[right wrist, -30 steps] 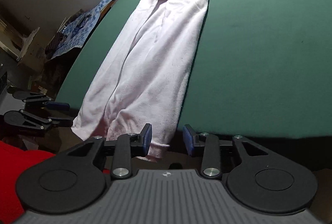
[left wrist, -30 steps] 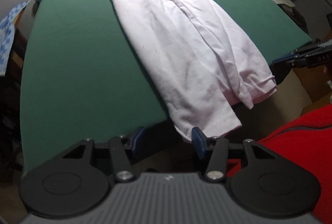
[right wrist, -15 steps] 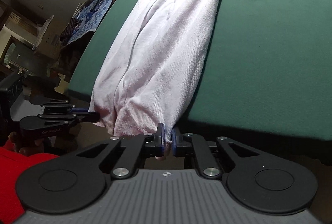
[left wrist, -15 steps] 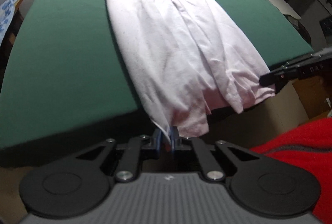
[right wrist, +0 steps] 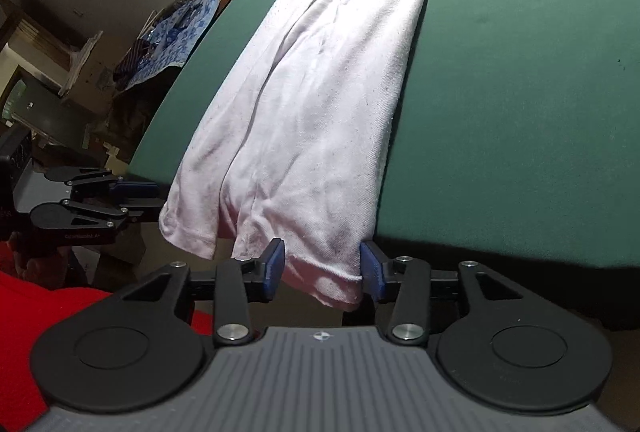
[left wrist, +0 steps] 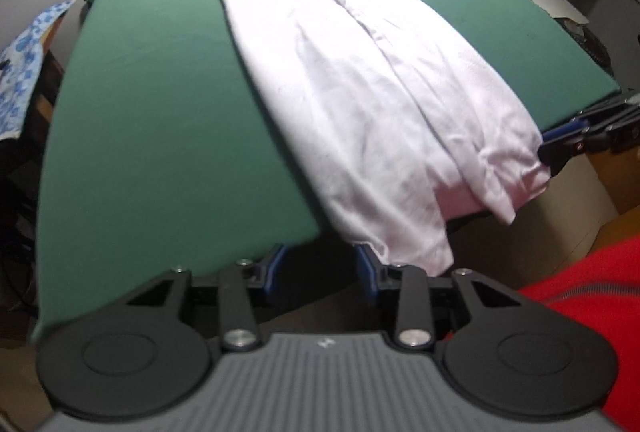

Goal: Fold clothes

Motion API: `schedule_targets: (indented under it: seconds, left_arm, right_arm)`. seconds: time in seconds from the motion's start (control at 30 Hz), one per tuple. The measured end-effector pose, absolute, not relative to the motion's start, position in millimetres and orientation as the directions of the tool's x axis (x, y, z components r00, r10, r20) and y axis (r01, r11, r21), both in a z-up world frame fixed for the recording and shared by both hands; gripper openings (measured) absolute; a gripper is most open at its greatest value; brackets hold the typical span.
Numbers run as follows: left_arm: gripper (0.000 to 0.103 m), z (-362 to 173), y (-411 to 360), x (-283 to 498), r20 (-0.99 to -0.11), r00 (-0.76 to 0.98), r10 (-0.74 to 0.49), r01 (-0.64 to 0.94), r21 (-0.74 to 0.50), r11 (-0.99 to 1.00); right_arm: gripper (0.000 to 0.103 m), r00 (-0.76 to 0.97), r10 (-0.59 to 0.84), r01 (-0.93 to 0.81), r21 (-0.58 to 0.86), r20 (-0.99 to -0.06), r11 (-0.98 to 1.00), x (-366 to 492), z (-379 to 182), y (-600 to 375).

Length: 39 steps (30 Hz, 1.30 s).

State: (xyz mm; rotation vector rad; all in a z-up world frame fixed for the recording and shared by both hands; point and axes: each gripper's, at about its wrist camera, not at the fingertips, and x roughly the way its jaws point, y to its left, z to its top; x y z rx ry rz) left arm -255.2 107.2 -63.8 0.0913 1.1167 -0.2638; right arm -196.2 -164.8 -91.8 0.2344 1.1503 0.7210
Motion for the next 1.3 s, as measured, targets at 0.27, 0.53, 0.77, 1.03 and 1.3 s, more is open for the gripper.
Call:
schedule_targets:
  seconds: [0.27, 0.53, 0.77, 1.03, 1.3]
  left_arm:
    - [0.000, -69.1, 87.6, -253.6, -0.908, 0.355, -0.224, 0.296, -0.118, 0.948]
    - [0.000, -73.3, 101.2, -249.0, -0.910, 0.322, -0.260, 0.271, -0.175, 0.946]
    - [0.000, -64.5, 96.2, -241.8, -0.902, 0.341, -0.264, 0.270, -0.175, 0.947]
    - [0.000, -58.0, 94.0, -236.0, -0.905, 0.352, -0.240, 0.234, -0.163, 0.959]
    - [0.000, -46.7, 92.3, -227.3, -0.905, 0.387, -0.179, 0.214, -0.101, 0.972]
  right_arm:
    - [0.043, 0.240, 0.623, -0.359, 0.528, -0.745, 0.770, -200.4, -96.2, -159.9]
    - [0.044, 0.251, 0.618, -0.356, 0.522, -0.745, 0.775, -200.4, -96.5, -158.4]
    - [0.003, 0.255, 0.584, -0.390, 0.470, -0.771, 0.792, -203.2, -96.8, -154.2]
    - [0.003, 0.252, 0.654, -0.412, 0.533, -0.713, 0.739, -201.3, -87.2, -166.3]
    - [0.003, 0.237, 0.683, -0.430, 0.556, -0.691, 0.711, -190.1, -81.0, -167.4]
